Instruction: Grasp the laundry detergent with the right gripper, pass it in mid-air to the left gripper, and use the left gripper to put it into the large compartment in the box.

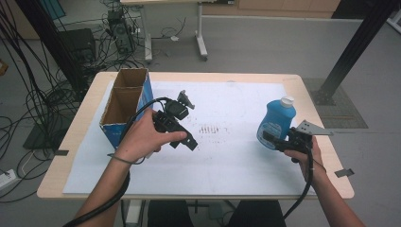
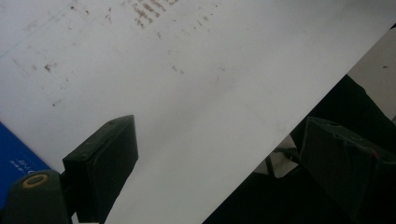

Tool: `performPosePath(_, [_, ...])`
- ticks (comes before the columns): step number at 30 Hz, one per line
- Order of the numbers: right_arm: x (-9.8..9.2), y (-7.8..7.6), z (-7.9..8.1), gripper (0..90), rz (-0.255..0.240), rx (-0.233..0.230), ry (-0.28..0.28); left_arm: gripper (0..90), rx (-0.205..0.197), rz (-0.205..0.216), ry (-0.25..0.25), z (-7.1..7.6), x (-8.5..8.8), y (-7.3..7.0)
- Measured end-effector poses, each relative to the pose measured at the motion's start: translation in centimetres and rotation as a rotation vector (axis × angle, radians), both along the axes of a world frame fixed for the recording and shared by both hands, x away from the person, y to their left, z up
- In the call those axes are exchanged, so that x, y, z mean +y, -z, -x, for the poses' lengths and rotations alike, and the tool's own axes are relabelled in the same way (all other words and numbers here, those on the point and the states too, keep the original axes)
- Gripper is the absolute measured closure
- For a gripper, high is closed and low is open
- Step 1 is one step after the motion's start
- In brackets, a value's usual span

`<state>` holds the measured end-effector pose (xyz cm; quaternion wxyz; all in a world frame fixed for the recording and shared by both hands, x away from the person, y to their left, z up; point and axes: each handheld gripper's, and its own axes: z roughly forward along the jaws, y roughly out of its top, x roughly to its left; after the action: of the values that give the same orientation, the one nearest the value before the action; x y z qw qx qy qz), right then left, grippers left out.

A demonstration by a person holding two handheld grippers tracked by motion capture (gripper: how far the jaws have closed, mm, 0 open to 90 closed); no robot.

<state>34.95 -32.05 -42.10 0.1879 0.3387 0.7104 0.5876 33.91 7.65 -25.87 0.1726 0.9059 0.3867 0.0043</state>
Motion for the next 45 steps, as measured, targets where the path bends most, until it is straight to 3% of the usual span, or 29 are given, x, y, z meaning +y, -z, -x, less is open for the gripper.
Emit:
performPosePath(10, [0.3, -2.4, 0.2, 41.0, -0.034, 0.022, -0.113, 11.7, -0.037, -0.017, 0.076, 0.0, 0.0, -2.1])
performPosePath(16, [1.3, -3.8, 0.3, 41.0, -0.005, 0.009, -0.201, 11.7, -0.063, -0.027, 0.137, 0.3, -0.3, -3.4])
performPosePath(22, [2.4, -4.9, 0.4, 41.0, 0.028, -0.004, -0.295, 11.9, -0.096, -0.020, 0.244, 0.5, -0.6, -4.8])
performPosePath(30, [3.5, -5.9, 0.5, 41.0, 0.025, 0.005, -0.377, 11.9, -0.081, -0.029, 0.364, 1.2, -1.0, -6.0])
performPosePath(45, [6.0, -7.0, 1.0, 40.9, 0.053, 0.004, -0.529, 12.4, -0.054, -0.045, 0.476, 1.2, -1.9, -8.4])
